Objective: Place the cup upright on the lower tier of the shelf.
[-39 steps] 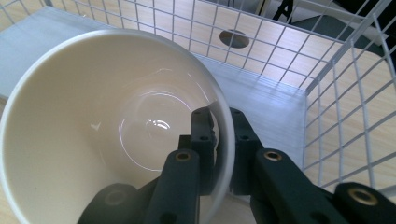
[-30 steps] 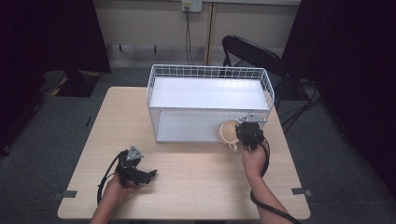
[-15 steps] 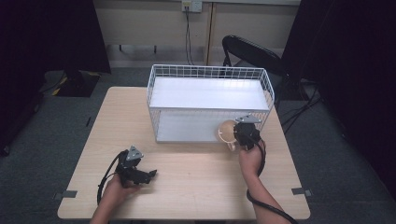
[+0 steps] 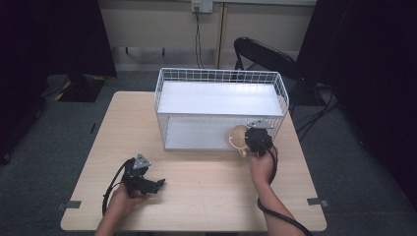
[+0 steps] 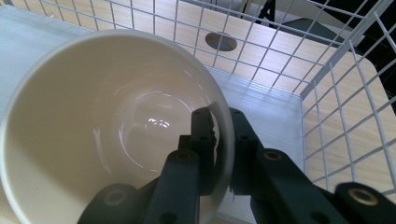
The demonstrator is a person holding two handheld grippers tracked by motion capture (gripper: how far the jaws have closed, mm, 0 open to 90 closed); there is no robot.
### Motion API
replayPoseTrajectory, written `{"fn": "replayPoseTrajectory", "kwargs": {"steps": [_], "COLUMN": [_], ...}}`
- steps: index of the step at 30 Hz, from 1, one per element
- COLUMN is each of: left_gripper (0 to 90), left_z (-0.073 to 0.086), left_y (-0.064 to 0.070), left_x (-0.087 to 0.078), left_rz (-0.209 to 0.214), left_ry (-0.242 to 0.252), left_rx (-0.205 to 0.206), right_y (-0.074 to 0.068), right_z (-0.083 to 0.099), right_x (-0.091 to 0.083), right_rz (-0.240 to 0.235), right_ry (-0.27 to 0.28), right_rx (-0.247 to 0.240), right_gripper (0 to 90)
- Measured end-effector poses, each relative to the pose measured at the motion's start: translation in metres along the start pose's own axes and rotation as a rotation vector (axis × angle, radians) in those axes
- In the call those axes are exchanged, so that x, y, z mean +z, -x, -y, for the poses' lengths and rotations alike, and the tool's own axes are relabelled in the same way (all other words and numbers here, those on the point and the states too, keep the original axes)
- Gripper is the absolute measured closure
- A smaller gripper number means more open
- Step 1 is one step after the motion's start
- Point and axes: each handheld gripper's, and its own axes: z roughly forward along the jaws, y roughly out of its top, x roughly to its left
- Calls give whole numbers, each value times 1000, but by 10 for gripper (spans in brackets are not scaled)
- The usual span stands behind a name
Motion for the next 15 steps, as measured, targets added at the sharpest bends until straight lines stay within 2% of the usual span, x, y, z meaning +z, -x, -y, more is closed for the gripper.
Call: {"fn": "replayPoseTrajectory", "kwargs": {"steps": [15], "left_gripper": [1], "left_z": [0], "left_y": [0], "left_x": [0], "left_rz": [0], "left_ry": [0], "left_rx": [0], "right_y": [1], "right_z": [-2], "right_x": [3], "right_rz": [-2], "right_ry": [15], "right_rx": [31], "right_gripper": [835]}}
